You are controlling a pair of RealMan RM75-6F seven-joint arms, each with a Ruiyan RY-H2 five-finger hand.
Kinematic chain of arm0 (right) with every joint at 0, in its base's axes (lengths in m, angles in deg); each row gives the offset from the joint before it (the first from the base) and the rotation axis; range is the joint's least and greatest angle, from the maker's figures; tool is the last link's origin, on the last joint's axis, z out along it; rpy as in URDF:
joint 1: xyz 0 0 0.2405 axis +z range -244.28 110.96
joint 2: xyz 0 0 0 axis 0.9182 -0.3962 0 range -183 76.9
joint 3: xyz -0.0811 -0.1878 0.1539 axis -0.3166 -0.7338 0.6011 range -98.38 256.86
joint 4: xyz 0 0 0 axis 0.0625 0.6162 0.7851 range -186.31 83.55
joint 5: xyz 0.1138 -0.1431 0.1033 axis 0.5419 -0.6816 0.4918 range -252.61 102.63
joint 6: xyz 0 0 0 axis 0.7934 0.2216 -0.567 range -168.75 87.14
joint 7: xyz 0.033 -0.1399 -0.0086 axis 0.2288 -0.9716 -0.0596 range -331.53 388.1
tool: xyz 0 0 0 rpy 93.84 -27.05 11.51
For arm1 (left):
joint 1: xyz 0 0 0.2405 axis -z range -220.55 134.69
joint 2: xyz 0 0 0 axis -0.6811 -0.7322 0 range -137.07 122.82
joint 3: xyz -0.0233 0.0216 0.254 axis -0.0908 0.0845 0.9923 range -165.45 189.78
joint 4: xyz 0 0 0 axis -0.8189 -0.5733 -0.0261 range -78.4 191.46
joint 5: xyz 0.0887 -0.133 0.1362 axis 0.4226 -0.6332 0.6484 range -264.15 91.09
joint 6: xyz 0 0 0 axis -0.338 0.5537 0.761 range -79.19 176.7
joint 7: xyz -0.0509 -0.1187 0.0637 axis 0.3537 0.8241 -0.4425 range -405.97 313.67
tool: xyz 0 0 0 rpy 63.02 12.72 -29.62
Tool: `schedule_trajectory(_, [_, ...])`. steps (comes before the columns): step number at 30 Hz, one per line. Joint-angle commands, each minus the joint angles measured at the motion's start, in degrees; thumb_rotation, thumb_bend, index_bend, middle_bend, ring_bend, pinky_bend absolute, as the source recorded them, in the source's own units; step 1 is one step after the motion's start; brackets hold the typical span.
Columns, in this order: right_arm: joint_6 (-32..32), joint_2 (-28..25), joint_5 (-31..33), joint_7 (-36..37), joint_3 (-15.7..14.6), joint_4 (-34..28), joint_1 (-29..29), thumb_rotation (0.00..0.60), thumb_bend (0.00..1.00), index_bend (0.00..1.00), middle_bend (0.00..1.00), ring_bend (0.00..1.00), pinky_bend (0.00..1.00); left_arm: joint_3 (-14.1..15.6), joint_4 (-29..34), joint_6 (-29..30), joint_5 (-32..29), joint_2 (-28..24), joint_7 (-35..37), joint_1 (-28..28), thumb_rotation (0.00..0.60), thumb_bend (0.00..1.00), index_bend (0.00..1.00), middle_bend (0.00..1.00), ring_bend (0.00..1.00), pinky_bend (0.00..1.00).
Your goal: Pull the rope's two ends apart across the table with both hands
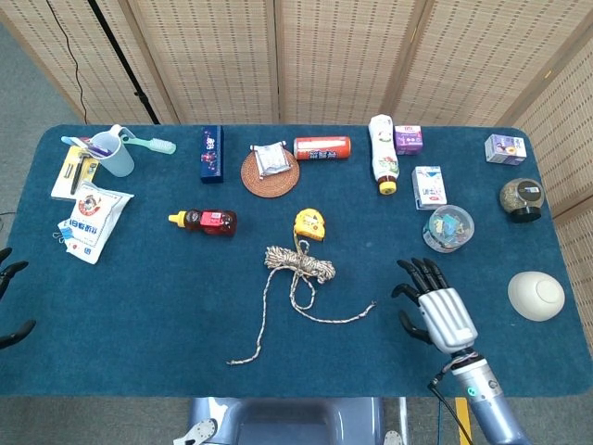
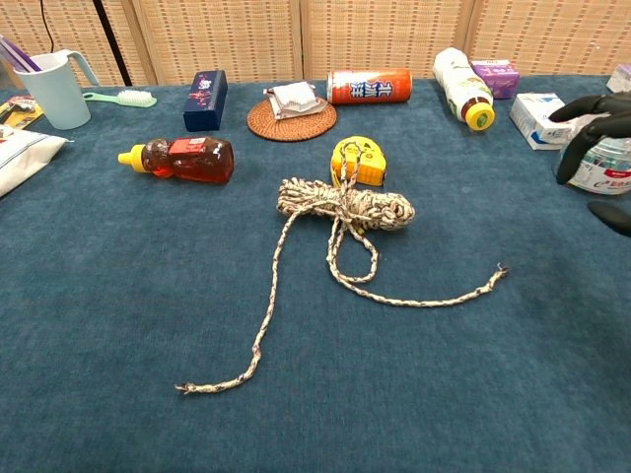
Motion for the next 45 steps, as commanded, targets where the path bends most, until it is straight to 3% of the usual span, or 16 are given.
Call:
schedule_trajectory(1, [2.17,2.17,1.28,-1.33,0.2,0.92,1.55,0.6,0.47,0.4,0.12,0.03,0.0,-0.21,0.09,-0.34,-0.32,-0.09,-0.22,0.32,0.6,0.14,0.19,0.09,0.05,0.0])
schedule_trajectory(12, [8.59,7.8,3.74,-4.25,-0.18,4.15,6.11,0.6,0.47,0.4,0.12,0.01,0.0,-0.49,0.3,-1.18,-1.13,-0.18,-0.53,1.06,0.6,0.14,0.19,0.09,0.05,0.0])
schedule_trajectory(18, [11.37,11.17,5.1,-5.75,-0.24,6.46,8.45,0.6,0.38,0.46,0.18,0.01,0.0,-0.44,-0.01,-0.87,-1.52,-0.32,-0.14,0.83,0.6,0.14,0.19,0.09,0.05,0.0])
schedule_trajectory(33, [13.88,17.23,8.77,-7.68,1.02,11.86,12.11,0.6,0.36,0.5,0.21,0.01,0.0,-0.52,-0.7,-0.44,-2.02,-0.7,0.66,0.65,0.6,0.14,0.19,0.09,0.05,0.0])
schedule_trajectory(45, [10.87,19.16,7.56,-6.33,-0.6,15.21,11.5,0.6,0.36,0.49,0.09,0.0,0.0,-0.66,-0.25,-0.31,-2.04,-0.73,0.06,0.84,0.6,0.14,0.19,0.09,0.04,0.0])
